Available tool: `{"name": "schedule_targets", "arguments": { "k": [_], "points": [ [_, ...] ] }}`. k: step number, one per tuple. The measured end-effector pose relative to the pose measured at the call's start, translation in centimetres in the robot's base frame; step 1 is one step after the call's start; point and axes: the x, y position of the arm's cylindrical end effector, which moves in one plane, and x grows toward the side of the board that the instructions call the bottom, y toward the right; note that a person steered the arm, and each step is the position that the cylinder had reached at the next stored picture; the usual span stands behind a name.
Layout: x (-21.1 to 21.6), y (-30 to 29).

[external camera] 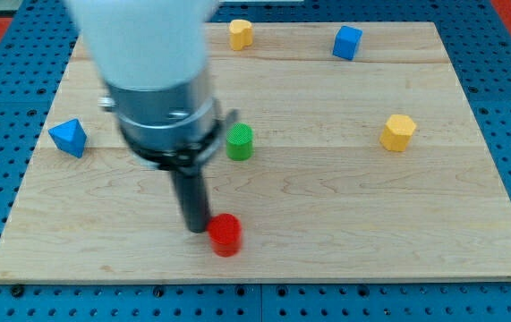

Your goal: Move the red circle diagonally to the yellow hexagon

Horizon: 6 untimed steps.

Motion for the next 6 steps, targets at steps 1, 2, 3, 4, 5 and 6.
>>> {"name": "schedule_targets", "arguments": {
  "k": [1,2,3,4,5,6],
  "points": [
    [1.7,0.3],
    [5.8,0.0],
    [3.0,6.1],
    [4.3,5.2],
    [1.7,6.7],
    [-0.1,4.4]
  ]
}}
